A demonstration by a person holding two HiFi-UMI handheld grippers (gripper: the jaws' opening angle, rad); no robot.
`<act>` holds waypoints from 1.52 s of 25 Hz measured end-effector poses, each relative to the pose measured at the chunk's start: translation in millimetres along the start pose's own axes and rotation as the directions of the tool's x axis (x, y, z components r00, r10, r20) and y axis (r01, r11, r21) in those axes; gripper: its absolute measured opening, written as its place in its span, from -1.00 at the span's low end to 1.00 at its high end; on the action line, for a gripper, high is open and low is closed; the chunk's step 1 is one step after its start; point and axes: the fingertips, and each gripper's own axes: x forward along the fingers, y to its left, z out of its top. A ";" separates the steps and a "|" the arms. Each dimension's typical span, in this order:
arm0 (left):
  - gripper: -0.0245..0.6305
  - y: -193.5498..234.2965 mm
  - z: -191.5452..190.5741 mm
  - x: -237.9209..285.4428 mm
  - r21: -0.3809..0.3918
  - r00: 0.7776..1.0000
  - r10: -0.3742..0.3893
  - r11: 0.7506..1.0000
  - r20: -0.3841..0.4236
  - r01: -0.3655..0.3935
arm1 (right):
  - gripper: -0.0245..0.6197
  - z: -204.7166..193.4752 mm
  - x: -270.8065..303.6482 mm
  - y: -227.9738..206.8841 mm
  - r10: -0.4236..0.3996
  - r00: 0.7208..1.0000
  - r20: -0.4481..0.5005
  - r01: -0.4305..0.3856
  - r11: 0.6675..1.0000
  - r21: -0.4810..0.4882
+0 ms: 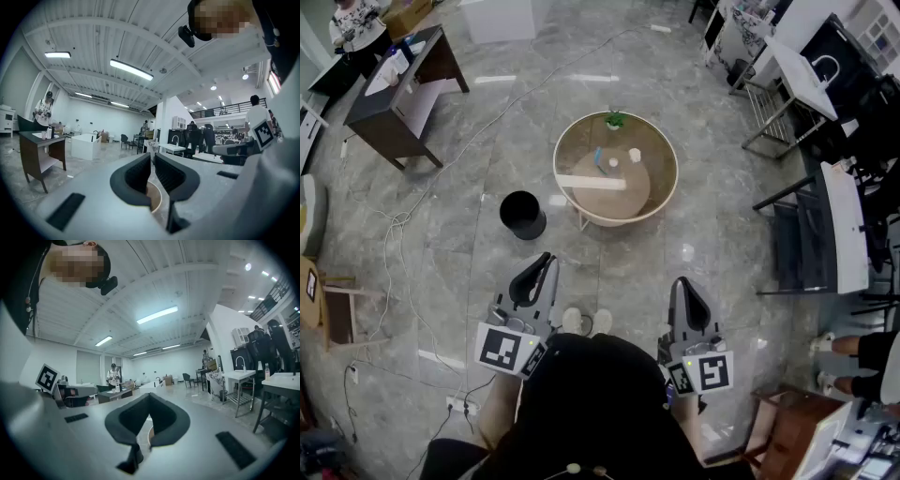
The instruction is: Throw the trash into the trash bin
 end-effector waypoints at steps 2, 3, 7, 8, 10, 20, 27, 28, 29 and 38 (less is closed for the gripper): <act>-0.83 -1.3 0.1 0.0 0.002 1.000 -0.001 1.000 0.000 0.001 | -0.91 -0.1 -0.7 0.1 0.003 1.000 0.001 -0.003 1.000 0.003; -0.83 -1.7 0.2 0.0 0.004 1.000 -0.002 1.000 0.001 0.002 | -0.91 -0.1 -0.9 0.4 0.004 1.000 0.001 -0.004 1.000 0.003; -0.83 -1.2 0.5 -1.6 0.007 1.000 -0.004 1.000 0.006 0.004 | -0.91 -0.2 -1.1 4.0 0.009 1.000 0.004 -0.009 1.000 -0.001; -0.83 -0.4 0.1 -2.5 0.008 1.000 -0.005 1.000 0.006 0.005 | -0.91 -0.3 -1.0 5.4 0.010 1.000 0.005 -0.010 1.000 -0.002; -0.83 1.6 -0.2 -3.8 0.007 1.000 -0.005 1.000 0.006 0.005 | -0.91 0.2 -0.3 7.9 0.011 1.000 0.007 -0.011 1.000 -0.005; -0.83 9.3 1.5 -10.6 0.007 1.000 -0.016 1.000 0.008 0.015 | -0.91 5.3 5.2 19.6 0.092 0.995 0.049 -0.092 0.996 0.002; -0.83 34.1 -16.4 -24.5 0.008 0.999 -0.036 0.999 -0.022 0.037 | -0.92 8.2 12.3 50.4 0.245 0.967 0.074 -0.233 0.961 -0.149; -0.83 38.3 -18.6 -24.5 0.008 0.999 -0.039 0.999 -0.026 0.039 | -0.92 0.9 15.4 50.5 0.231 0.972 0.046 -0.220 0.959 -0.178; -0.83 41.9 -20.7 -24.4 0.007 0.999 -0.043 0.999 -0.031 0.044 | -0.92 -5.7 19.0 50.0 0.212 0.977 0.021 -0.204 0.959 -0.197; -0.83 59.6 -34.6 3.2 0.010 0.995 -0.067 0.998 -0.078 0.068 | -0.64 -58.7 77.9 21.5 0.157 0.976 -0.148 -0.180 0.971 -0.157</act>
